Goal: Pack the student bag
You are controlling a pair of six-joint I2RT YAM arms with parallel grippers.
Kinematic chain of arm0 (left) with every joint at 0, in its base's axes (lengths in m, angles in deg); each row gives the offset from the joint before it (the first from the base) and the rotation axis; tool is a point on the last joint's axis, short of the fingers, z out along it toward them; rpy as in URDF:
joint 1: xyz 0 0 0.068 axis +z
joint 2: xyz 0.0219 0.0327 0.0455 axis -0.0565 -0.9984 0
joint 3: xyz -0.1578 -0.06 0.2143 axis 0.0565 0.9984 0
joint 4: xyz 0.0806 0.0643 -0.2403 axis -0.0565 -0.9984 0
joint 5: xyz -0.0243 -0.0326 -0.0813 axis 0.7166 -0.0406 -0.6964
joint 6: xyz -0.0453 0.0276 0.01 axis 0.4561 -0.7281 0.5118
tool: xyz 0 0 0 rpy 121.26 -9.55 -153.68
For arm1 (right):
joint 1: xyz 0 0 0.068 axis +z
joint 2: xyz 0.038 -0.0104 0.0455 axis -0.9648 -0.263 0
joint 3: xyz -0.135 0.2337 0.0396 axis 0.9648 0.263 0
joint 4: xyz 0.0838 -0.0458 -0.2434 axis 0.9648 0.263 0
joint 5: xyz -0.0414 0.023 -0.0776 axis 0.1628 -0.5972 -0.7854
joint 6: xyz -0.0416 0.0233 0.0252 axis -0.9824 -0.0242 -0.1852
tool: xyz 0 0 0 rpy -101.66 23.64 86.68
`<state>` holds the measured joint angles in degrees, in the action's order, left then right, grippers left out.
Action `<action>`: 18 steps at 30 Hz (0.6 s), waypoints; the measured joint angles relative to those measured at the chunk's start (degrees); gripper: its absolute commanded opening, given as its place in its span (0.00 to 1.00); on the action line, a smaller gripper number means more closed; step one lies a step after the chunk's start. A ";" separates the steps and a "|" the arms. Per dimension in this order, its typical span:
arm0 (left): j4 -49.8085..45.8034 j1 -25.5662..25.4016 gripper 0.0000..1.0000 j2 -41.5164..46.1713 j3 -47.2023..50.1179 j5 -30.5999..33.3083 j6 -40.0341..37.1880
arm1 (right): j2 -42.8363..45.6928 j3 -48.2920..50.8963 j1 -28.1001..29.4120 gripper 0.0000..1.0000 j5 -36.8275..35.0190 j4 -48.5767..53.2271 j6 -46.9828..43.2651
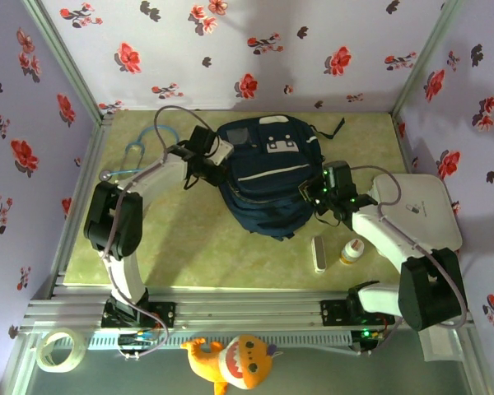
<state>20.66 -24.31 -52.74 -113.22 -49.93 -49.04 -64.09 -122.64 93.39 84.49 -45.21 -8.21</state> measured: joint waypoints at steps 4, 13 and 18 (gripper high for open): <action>-0.31 0.59 0.02 -1.73 -2.08 0.50 2.75 | -1.99 -1.09 0.39 0.13 1.29 -0.13 -0.26; 1.70 3.48 0.35 -0.17 -0.55 6.69 15.13 | -8.11 -4.52 7.28 0.16 2.29 -5.01 -0.31; 2.78 4.83 0.40 10.45 9.09 10.54 20.41 | -9.64 -5.22 9.55 0.41 2.97 -8.13 0.20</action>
<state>23.43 -19.48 -42.29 -104.13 -39.39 -28.62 -73.73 -127.87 102.94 87.47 -53.34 -8.01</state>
